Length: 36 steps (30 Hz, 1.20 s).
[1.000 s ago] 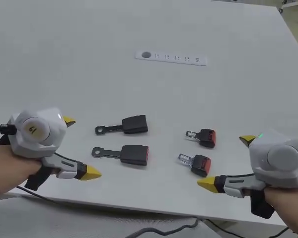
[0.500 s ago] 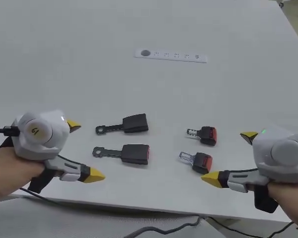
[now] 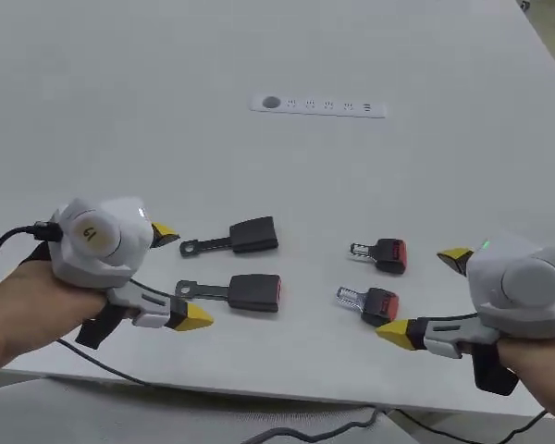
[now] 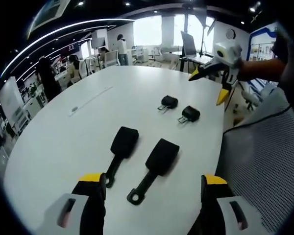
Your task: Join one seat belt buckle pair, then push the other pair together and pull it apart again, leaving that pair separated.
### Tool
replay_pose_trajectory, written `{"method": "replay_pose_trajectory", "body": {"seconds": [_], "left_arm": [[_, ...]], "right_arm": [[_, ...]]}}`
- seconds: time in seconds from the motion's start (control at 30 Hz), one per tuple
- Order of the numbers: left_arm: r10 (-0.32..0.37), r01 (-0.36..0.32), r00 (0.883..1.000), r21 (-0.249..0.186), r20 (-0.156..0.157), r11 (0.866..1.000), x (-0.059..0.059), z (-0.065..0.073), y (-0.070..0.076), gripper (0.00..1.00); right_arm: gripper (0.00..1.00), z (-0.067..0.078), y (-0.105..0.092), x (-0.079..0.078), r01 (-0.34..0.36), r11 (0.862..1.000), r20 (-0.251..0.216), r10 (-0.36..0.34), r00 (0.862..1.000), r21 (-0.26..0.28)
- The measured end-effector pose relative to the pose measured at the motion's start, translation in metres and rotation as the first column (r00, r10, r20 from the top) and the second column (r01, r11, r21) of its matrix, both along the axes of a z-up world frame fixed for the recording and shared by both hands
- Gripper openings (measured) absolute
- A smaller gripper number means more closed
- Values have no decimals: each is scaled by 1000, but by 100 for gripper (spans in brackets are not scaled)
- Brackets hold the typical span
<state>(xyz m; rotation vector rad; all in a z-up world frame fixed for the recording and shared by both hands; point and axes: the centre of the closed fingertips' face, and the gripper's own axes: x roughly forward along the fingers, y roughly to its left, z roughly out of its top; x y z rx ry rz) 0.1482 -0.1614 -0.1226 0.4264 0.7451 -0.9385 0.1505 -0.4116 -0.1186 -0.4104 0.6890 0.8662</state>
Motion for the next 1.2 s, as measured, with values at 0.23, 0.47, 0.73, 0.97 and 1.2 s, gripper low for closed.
{"method": "replay_pose_trajectory", "body": {"seconds": [0.23,0.47,0.73,0.97,1.2], "left_arm": [[-61,62,998,27,-3,998,4,-10,-9,77],[-110,111,994,42,-26,993,5,-17,-19,72],[-155,158,986,51,-54,986,8,-34,-29,63],[-184,188,981,61,-66,980,14,-43,-42,59],[-218,224,972,75,-84,972,15,-57,-48,55]], "right_arm": [[64,-7,5,-1,-45,999,-28,46,999,9],[62,-18,8,0,-78,997,-28,77,997,-24],[60,-27,8,5,-113,992,-26,112,993,-61],[54,-36,11,8,-163,983,-39,160,986,-85],[51,-47,15,8,-188,978,-73,182,981,-87]]}}
